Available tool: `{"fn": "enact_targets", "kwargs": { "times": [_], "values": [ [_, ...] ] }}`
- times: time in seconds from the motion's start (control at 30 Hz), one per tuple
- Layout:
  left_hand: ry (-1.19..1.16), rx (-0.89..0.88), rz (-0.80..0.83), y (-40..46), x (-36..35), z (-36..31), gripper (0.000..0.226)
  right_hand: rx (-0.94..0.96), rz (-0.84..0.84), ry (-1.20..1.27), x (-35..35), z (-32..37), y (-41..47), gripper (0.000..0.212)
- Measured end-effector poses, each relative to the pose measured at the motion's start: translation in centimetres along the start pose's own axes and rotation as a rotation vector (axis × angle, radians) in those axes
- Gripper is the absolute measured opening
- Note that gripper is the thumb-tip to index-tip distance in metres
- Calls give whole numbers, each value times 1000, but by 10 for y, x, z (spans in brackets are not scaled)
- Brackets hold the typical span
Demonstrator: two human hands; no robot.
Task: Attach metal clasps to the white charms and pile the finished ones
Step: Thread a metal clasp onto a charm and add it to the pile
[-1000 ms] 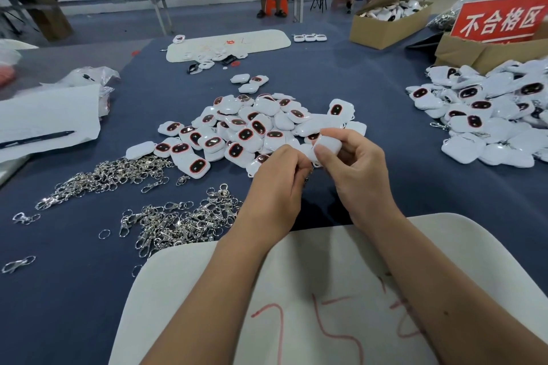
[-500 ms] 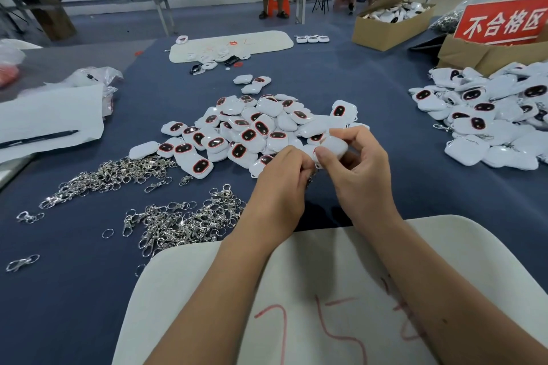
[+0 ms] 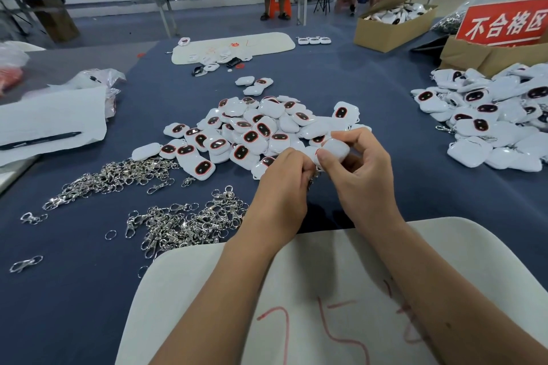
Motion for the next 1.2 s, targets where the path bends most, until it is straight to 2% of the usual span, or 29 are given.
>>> {"fn": "enact_targets", "kwargs": {
  "times": [0.33,0.53,0.67,0.77,0.97,1.1,1.2],
  "values": [
    [48,104,-22,1,-5,5,20,46,-5,-52,-1,5,-2,28],
    [153,92,48,1,-5,4,23,102,13,-145,-4,5,-5,36],
    [214,74,108,2,-6,4,17,164,56,-193,-8,6,-6,33],
    [177,92,55,0,-3,3,22,129,79,-122,-7,6,-4,33],
    [-69,85,-91,1,0,2,11,-108,-14,139,1,-2,0,25],
    [-151,65,-148,0,4,4,6,-154,-20,264,0,-1,0,24],
    [-182,64,-168,0,6,5,11,-168,-8,296,-1,-1,-1,24]
  ]
}}
Point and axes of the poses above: each hand's wrist, its own y-axis towards the middle knuckle, its own x-axis out of the back of the hand, z = x × y, the point moved 3 cm from there along y, towards the middle knuckle, and after that the axes turned 2 degrees about y, right-handed, at the moved point
